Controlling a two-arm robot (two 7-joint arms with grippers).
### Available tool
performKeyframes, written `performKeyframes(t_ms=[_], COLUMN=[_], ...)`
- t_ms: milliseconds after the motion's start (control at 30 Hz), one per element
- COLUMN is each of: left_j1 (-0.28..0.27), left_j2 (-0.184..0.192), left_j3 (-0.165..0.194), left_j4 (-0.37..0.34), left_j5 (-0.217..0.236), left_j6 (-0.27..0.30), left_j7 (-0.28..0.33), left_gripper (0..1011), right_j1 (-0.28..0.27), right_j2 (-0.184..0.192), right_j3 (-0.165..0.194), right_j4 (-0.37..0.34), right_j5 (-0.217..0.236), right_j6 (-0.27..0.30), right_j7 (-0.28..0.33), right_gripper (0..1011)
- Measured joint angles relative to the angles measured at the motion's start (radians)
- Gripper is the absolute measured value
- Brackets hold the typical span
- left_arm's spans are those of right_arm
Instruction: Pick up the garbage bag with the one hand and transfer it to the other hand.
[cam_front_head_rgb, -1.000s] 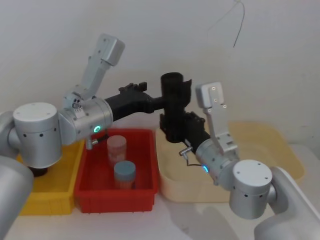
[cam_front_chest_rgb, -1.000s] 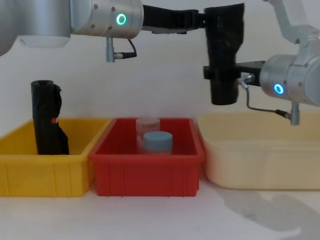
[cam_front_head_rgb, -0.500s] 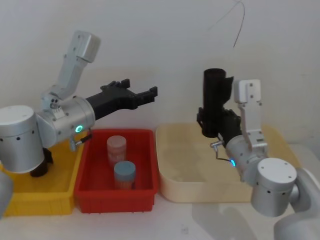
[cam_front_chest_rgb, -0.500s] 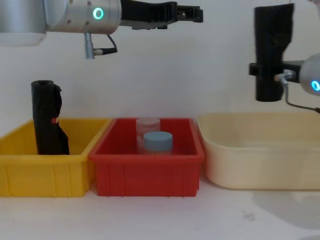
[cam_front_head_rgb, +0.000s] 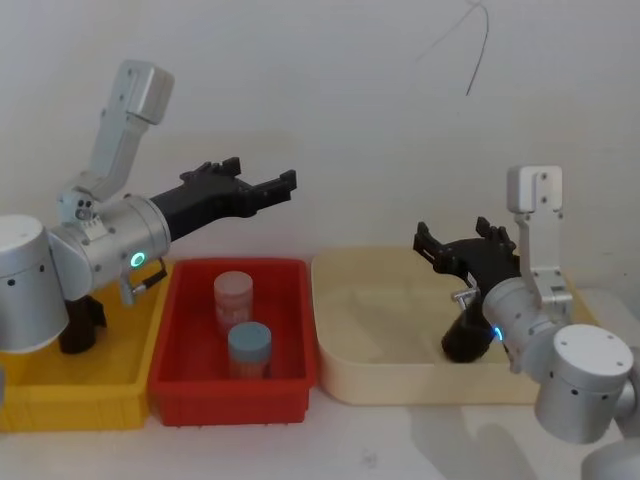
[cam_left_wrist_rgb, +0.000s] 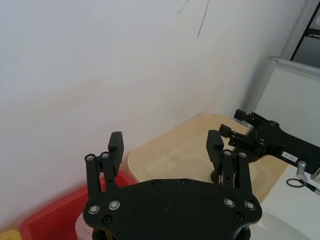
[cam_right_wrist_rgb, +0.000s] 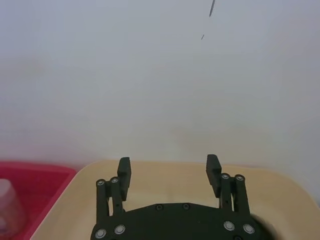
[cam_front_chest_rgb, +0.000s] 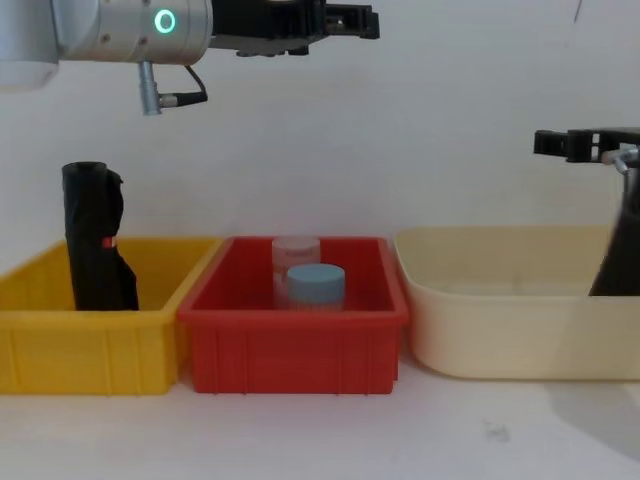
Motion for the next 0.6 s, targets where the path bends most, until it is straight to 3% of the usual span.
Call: performKeyframes(t_ms=[133,600], left_j1=[0.004,0.011], left_j2=[0.003,0.008], left_j3=[-0.004,-0.01], left_j4=[-0.006,-0.017], left_j5=[-0.003,-0.008], left_j6=[0.003,0.007], left_j7=[0.003,0.008], left_gripper=[1001,1001], right_j1=[-0.014,-0.053], right_j2=[0.01,0.057], right_j3=[0.003,-0.013], right_j4=[-0.023,-0.134], right_j5=[0.012,0.057], right_j6=[0.009,0.031], right_j7=[0.032,0.156], right_gripper=[998,1000])
